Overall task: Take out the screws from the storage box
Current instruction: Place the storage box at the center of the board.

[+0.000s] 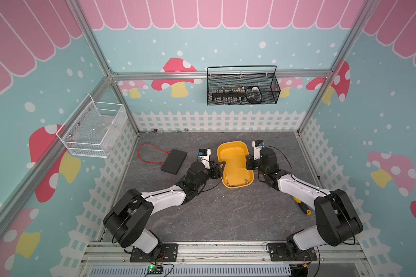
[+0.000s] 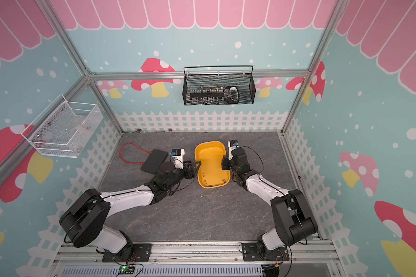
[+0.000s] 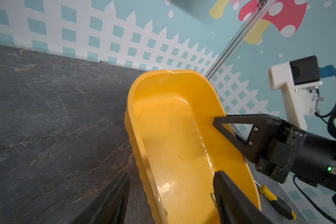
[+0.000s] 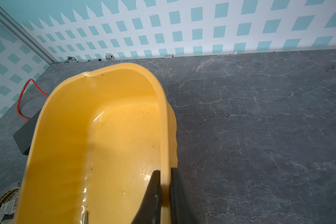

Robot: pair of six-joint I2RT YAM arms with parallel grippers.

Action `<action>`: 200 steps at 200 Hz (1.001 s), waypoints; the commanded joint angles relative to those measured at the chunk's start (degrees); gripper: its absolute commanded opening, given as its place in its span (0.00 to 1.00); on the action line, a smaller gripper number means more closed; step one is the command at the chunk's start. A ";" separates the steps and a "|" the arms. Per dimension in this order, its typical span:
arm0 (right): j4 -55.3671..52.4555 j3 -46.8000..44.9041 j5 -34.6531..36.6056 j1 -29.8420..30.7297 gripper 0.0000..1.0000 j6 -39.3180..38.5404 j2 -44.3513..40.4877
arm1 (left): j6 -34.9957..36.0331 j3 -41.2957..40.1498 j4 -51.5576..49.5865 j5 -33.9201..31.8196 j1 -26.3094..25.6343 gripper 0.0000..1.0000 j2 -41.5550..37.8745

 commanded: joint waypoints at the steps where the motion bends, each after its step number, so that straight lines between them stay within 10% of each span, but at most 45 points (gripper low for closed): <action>1: -12.77 6.23 -2.32 0.32 0.00 1.92 1.68 | -0.54 2.15 -5.78 -1.79 -0.14 0.69 -0.32; 91: -55.61 22.68 -15.45 0.30 0.03 -0.18 8.69 | -0.65 10.45 -26.63 0.09 -0.11 0.65 -5.14; 200: -39.71 5.48 -3.83 9.00 0.09 10.86 0.08 | -4.72 1.77 -28.11 6.06 -0.55 0.61 -3.64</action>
